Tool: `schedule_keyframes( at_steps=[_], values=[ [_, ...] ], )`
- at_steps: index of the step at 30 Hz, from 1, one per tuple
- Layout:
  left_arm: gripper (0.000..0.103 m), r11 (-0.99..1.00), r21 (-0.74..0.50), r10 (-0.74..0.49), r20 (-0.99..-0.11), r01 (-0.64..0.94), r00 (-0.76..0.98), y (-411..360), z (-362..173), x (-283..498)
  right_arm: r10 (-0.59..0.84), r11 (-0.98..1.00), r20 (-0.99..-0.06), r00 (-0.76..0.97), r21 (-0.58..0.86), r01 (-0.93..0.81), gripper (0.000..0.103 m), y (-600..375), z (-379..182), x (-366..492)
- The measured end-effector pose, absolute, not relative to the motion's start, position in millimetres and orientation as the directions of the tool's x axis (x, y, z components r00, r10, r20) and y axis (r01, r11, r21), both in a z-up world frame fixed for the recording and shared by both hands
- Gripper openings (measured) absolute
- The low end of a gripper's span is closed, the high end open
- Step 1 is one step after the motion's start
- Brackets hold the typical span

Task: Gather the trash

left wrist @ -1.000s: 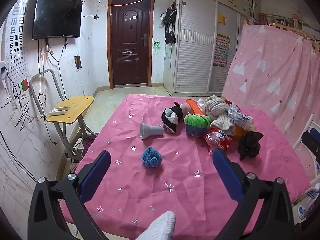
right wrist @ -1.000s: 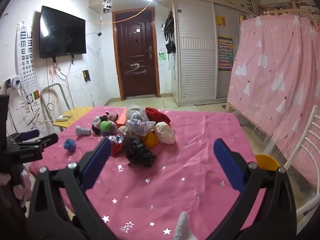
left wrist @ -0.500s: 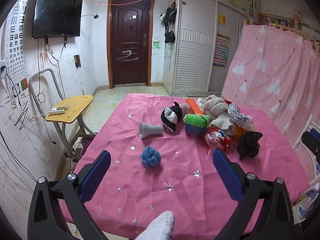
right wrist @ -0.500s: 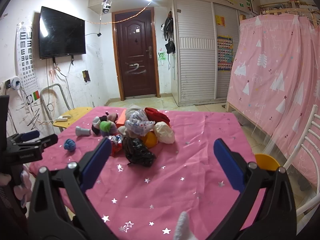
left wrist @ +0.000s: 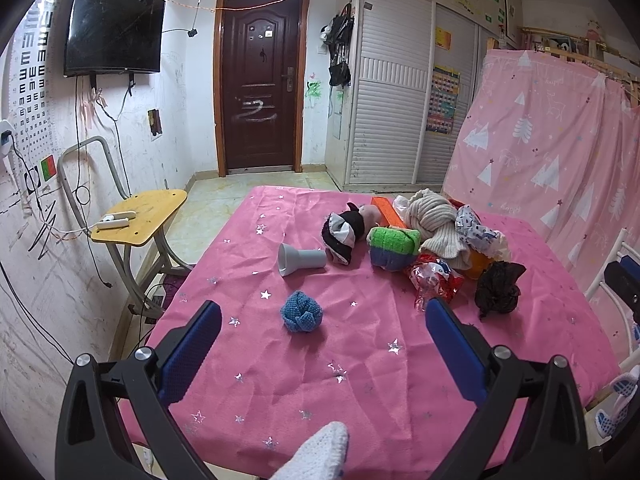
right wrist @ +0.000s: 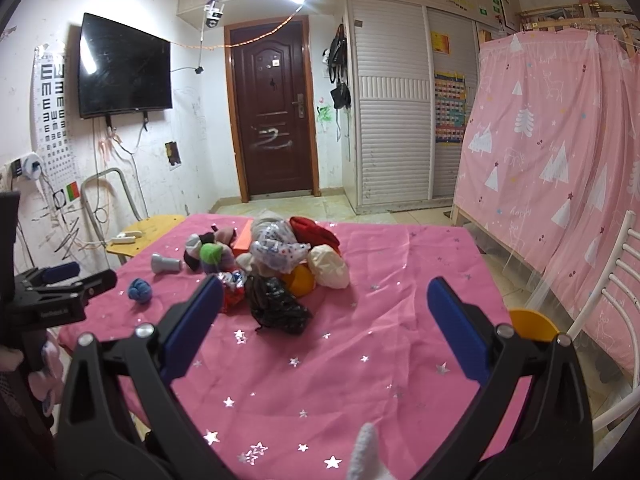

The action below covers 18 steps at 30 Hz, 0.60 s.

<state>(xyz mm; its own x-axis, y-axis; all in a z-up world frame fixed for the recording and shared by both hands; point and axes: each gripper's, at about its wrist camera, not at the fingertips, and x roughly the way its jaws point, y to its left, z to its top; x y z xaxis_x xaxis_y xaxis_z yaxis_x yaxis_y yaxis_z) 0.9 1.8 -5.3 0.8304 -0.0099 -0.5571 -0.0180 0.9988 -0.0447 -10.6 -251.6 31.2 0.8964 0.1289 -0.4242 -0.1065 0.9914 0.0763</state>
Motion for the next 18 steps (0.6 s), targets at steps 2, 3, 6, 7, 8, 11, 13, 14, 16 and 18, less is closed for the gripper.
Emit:
schedule_keyframes(
  at_steps=[2,3,6,7,8,11,13,14,16,18],
  values=[
    [0.094,0.999,-0.046,-0.01,-0.558,-0.018,0.83,2.2,-5.2,0.8,0.13,0.991,-0.424,0.896,0.078,-0.107,0.098,-251.7,31.0,-10.6],
    [0.094,0.999,-0.047,-0.012,-0.558,-0.018,0.83,2.4,-5.2,0.8,0.132,0.991,-0.425,0.896,0.079,-0.108,0.098,-251.9,31.1,-10.6],
    [0.094,0.999,-0.047,-0.011,-0.558,-0.018,0.83,2.0,-4.8,0.8,0.129,0.991,-0.423,0.897,0.078,-0.106,0.098,-251.7,31.3,-10.7],
    [0.094,0.999,-0.047,-0.012,-0.558,-0.017,0.83,2.0,-4.9,0.8,0.13,0.991,-0.424,0.897,0.078,-0.106,0.098,-251.3,30.8,-10.8],
    [0.094,0.999,-0.047,-0.012,-0.557,-0.018,0.83,1.7,-4.2,0.4,0.128,0.991,-0.423,0.897,0.076,-0.105,0.098,-251.1,30.7,-10.9],
    [0.094,0.999,-0.047,-0.011,-0.558,-0.018,0.83,1.8,-4.8,0.8,0.131,0.991,-0.424,0.896,0.078,-0.107,0.098,-251.3,30.7,-10.8],
    [0.094,0.999,-0.047,-0.012,-0.558,-0.018,0.83,1.9,-5.0,0.8,0.128,0.992,-0.423,0.897,0.076,-0.106,0.098,-251.4,31.0,-10.8],
    [0.094,0.999,-0.047,-0.011,-0.558,-0.018,0.83,1.5,-4.5,0.4,0.13,0.991,-0.423,0.897,0.078,-0.107,0.098,-251.4,30.9,-10.8],
    [0.094,0.999,-0.046,-0.011,-0.557,-0.017,0.83,1.9,-5.0,0.7,0.129,0.991,-0.423,0.897,0.077,-0.106,0.098,-251.4,31.0,-10.7],
    [0.094,0.999,-0.046,-0.011,-0.557,-0.018,0.83,1.8,-4.8,0.6,0.129,0.991,-0.423,0.897,0.078,-0.106,0.098,-252.2,31.3,-10.4]
  ],
)
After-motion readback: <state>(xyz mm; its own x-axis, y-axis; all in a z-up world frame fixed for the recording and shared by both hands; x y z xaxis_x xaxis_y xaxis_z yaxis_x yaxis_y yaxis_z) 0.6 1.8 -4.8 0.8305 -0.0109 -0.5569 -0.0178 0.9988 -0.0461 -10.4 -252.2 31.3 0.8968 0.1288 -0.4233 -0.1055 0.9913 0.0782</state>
